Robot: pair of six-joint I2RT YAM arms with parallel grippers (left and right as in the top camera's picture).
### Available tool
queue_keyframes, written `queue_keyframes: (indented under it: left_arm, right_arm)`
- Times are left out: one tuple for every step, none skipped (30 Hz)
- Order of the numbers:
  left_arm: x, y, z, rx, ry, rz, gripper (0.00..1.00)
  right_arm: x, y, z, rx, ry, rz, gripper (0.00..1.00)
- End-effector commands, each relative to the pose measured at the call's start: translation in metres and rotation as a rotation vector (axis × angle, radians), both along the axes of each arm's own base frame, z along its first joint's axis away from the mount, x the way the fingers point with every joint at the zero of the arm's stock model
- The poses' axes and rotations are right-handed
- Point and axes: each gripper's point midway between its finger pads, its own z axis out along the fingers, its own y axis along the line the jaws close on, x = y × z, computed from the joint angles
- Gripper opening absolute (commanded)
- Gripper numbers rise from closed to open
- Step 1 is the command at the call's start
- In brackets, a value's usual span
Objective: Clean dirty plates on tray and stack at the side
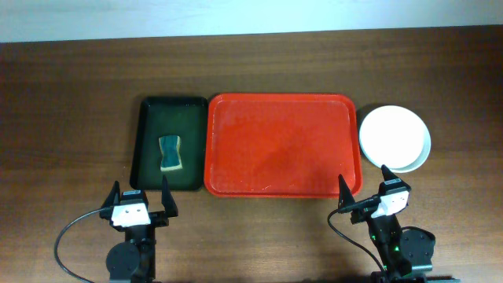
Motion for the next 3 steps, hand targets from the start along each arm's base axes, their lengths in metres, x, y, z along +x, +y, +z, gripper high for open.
queue_keyframes:
  left_arm:
    - [-0.0002,-0.0006,-0.0006,0.022,0.003,-0.007,0.99]
    - [-0.0002,-0.0007,-0.0006,0.022,0.003,-0.008,0.99]
    - [-0.0002,-0.0007,-0.0006,0.022,0.003,-0.008,0.99]
  right_arm:
    - [-0.0001,-0.0018,-0.0021,-0.002,0.002,-0.008,0.99]
    - [-0.0001,-0.0018,-0.0021,-0.002,0.002,-0.008,0.99]
    - [-0.0001,-0.0018,-0.0021,-0.002,0.002,-0.008,0.99]
